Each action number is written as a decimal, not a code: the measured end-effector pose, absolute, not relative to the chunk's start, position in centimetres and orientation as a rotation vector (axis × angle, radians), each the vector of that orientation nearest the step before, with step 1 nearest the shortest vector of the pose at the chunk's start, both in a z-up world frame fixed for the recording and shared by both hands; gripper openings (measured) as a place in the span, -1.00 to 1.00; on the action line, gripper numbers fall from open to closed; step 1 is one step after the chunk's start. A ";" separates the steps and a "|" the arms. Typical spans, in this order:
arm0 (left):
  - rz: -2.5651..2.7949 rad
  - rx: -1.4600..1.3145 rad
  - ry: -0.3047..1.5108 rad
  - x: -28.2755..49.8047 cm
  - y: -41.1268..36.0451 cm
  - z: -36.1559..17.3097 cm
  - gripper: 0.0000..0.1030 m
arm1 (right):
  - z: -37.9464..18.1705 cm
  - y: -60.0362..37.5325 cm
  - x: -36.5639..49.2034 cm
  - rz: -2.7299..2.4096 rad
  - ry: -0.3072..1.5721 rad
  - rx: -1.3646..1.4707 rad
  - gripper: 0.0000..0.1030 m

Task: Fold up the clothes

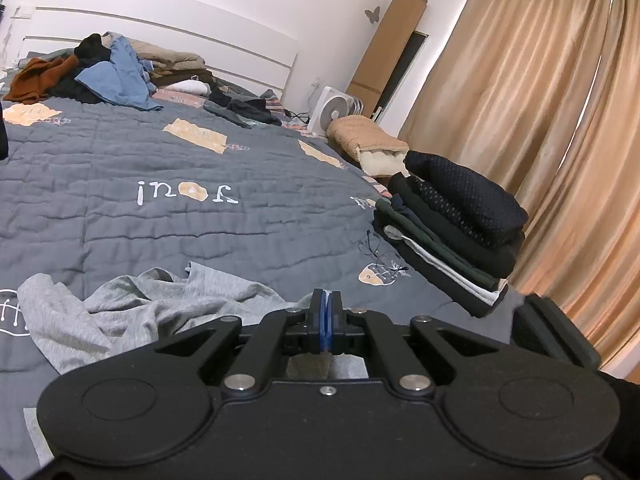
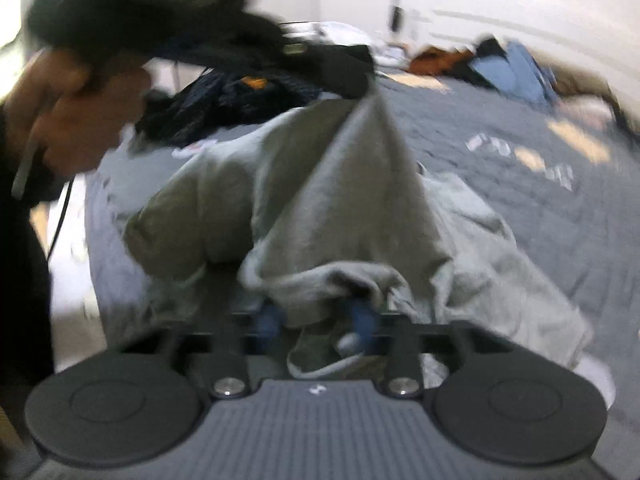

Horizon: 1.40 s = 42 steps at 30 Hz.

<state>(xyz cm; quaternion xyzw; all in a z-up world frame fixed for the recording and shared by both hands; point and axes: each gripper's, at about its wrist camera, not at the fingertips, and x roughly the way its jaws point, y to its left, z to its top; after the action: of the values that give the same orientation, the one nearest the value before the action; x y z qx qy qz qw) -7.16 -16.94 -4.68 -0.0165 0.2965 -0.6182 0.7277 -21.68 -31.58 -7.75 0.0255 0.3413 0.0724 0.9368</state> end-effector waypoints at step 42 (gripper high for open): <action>-1.301 0.815 0.353 -14.9 -21.5 -12.5 -0.58 | -5.1 -47.2 -27.1 -0.151 0.280 0.883 -0.91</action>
<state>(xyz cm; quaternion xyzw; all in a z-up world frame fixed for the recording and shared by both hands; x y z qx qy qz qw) -14.90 -21.51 -12.54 0.3666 0.1587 -0.5852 0.7056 -27.08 -47.19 -5.08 0.4254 0.1349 -0.0728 0.8920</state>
